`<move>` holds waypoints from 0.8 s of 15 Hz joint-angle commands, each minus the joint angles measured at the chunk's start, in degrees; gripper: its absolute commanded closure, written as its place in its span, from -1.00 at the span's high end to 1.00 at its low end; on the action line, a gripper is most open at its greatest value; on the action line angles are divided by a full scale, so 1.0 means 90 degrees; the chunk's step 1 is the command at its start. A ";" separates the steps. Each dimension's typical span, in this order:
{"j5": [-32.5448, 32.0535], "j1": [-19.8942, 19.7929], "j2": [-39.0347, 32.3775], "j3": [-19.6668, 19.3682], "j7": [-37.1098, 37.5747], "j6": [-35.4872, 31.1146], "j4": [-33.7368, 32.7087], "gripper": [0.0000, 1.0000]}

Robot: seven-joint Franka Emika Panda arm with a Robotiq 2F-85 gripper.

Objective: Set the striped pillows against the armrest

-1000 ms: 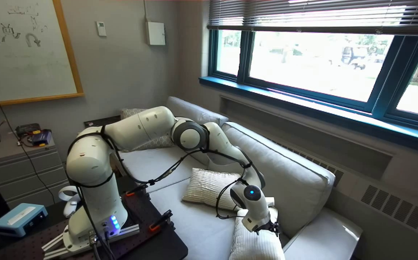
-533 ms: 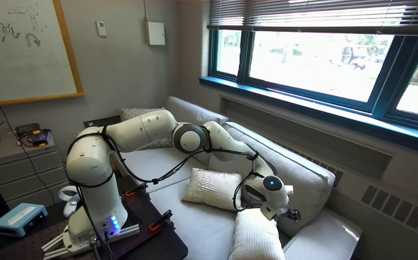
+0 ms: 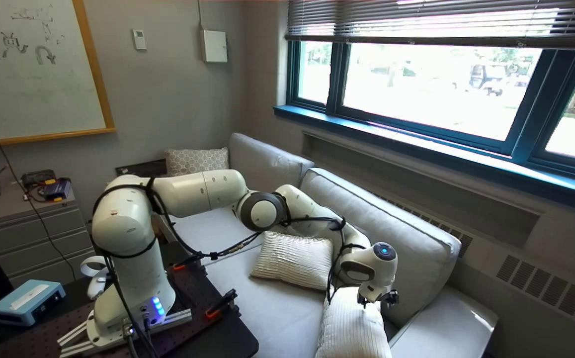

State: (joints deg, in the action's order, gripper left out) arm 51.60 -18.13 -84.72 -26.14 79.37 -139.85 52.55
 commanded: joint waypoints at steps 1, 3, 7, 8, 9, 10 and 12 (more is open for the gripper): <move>-0.1242 -0.0184 -0.0066 0.0451 0.0282 0.0263 -0.0200 1.00; -0.1916 -0.0264 -0.0072 0.0665 0.0384 0.0309 -0.0170 1.00; -0.2957 -0.0560 -0.0071 0.1079 0.0501 0.0360 -0.0084 1.00; -0.3116 -0.0632 -0.0072 0.1153 0.0511 0.0370 -0.0062 1.00; -0.3239 -0.0693 -0.0071 0.1196 0.0563 0.0352 -0.0025 1.00; -0.3331 -0.0750 -0.0071 0.1232 0.0614 0.0339 0.0000 1.00; -0.3470 -0.0821 -0.0071 0.1270 0.0684 0.0243 0.0059 1.00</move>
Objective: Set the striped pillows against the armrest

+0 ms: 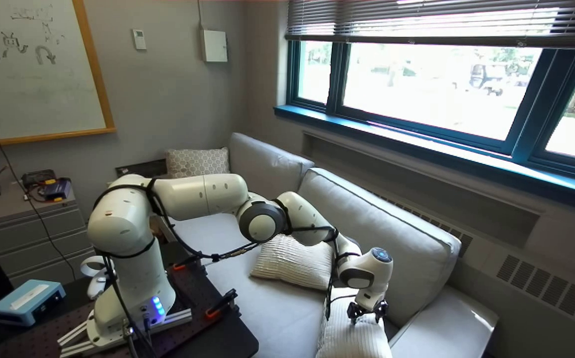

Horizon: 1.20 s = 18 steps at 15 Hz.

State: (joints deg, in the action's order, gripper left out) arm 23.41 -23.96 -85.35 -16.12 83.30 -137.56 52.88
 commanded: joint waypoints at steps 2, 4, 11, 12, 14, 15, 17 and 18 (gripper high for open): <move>-0.0419 -0.0202 0.0001 0.0157 0.0402 -0.0156 0.0085 0.49; -0.0435 -0.0213 0.0001 0.0162 0.0627 -0.0300 0.0131 0.19; -0.0358 -0.0209 0.0003 0.0268 0.1357 -0.0794 0.0181 -0.83; -0.0332 -0.0222 0.0005 0.0280 0.1489 -0.0870 0.0167 -0.93; -0.0305 -0.0240 0.0008 0.0274 0.1788 -0.1092 0.0181 -1.00; -0.0285 -0.0263 0.0009 0.0285 0.1930 -0.1185 0.0181 -1.00; -0.0241 -0.0302 0.0009 0.0311 0.2237 -0.1376 0.0205 -0.95; -0.0211 -0.0318 0.0009 0.0323 0.2412 -0.1506 0.0229 -0.96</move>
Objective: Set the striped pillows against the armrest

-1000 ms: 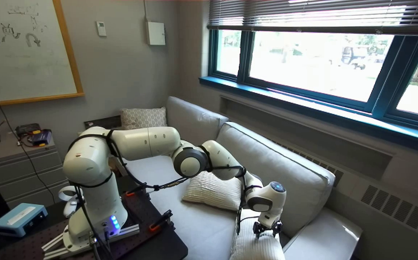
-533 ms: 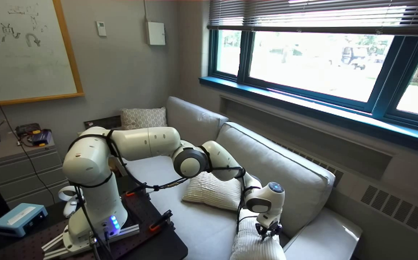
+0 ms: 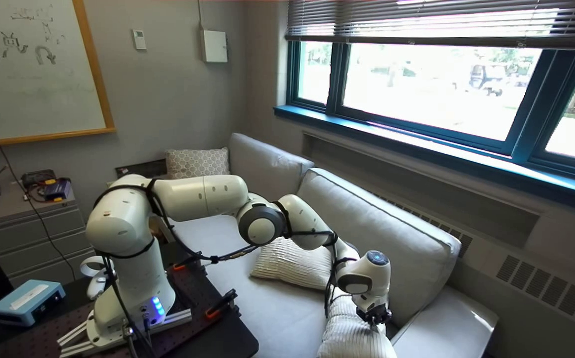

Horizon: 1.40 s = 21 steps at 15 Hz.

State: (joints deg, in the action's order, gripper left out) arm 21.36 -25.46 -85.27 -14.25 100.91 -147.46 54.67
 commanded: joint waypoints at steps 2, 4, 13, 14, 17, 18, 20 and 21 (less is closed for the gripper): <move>0.0110 -0.0200 0.0000 0.0159 0.0832 -0.0773 0.0101 -0.95; 0.0395 -0.0138 0.0049 0.0068 0.1110 -0.1277 0.0334 -0.95; 0.1844 0.0641 0.0667 -0.0211 0.1948 -0.4660 0.2361 -0.95; 0.2093 0.0810 0.0776 -0.0248 0.2008 -0.5065 0.2642 -0.95; 0.2653 0.1129 0.1147 -0.0127 0.1898 -0.6067 0.3341 -0.95; 0.3015 0.1602 0.0983 -0.0767 0.2156 -0.5643 0.2990 -0.95; 0.3367 0.1995 0.1158 -0.1138 0.2111 -0.5645 0.3295 -0.95; 0.3648 0.2265 0.1172 -0.1469 0.2139 -0.5624 0.3382 -0.95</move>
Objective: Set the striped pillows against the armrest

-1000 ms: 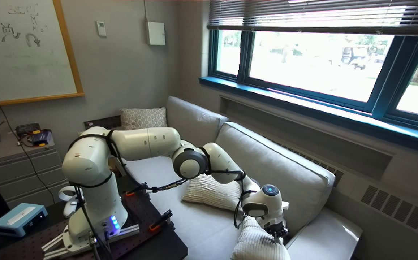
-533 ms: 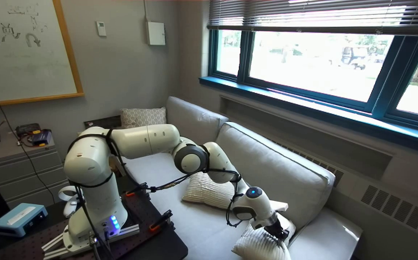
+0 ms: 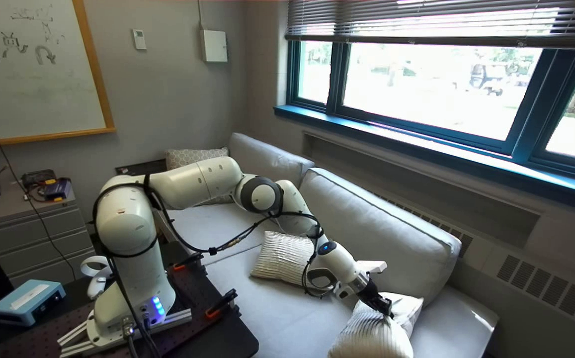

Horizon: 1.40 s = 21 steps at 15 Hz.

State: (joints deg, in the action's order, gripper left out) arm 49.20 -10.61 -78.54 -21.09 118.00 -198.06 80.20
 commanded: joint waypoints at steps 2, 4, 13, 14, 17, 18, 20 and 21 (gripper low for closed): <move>0.1217 0.1022 0.0449 -0.1215 0.0240 -0.0136 0.0860 -0.95; 0.1795 0.1300 0.0419 -0.1604 0.0241 -0.0038 0.1059 -0.95; 0.3044 0.1368 0.0467 -0.1505 -0.0592 -0.0075 0.1188 -0.95; 0.3192 0.1456 0.0450 -0.1592 -0.0607 -0.0026 0.1182 -0.95; 0.3532 0.1621 0.0442 -0.1699 -0.0678 -0.0030 0.1145 -0.95; 0.3624 0.1675 0.0416 -0.1723 -0.0684 -0.0029 0.1097 -0.95; 0.3713 0.1758 0.0411 -0.1711 -0.0724 -0.0032 0.1028 -0.95; 0.3750 0.1810 0.0401 -0.1710 -0.0730 -0.0036 0.1002 -0.95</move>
State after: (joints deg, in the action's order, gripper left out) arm 80.37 4.51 -76.56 -36.25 113.95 -197.77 89.51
